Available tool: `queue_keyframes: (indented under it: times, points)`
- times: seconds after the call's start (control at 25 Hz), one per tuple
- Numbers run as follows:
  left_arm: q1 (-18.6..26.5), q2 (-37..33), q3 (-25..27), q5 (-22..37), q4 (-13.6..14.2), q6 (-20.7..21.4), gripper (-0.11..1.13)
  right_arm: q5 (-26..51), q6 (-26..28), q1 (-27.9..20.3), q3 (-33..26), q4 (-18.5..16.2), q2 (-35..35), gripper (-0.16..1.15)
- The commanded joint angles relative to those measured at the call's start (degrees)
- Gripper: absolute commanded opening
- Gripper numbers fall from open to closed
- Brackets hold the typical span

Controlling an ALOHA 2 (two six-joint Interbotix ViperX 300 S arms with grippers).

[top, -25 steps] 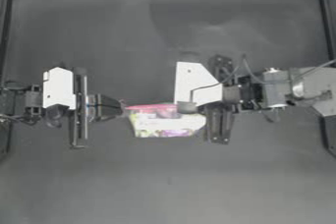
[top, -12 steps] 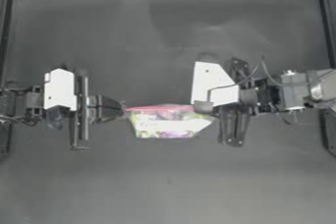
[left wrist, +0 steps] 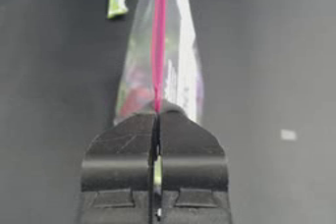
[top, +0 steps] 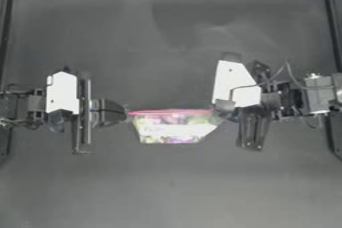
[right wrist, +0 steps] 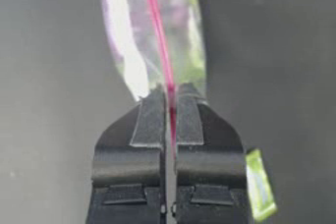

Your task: Put candy in bag

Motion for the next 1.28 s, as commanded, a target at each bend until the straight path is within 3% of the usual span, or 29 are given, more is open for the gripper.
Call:
queue_keyframes:
  times: [0.04,0.8,1.28]
  points:
    - [0.00,-0.53,-0.18,0.09,-0.09,-0.09,0.04,2.02,0.62,0.09,0.79,0.18,-2.20,0.09]
    - [0.26,0.79,-0.97,0.09,-0.09,0.00,0.04,2.55,3.08,0.44,2.46,-1.41,-5.54,0.09]
    - [0.53,2.72,-1.49,0.00,-0.09,0.09,0.04,-4.66,2.64,0.35,1.93,-1.76,-2.46,0.09]
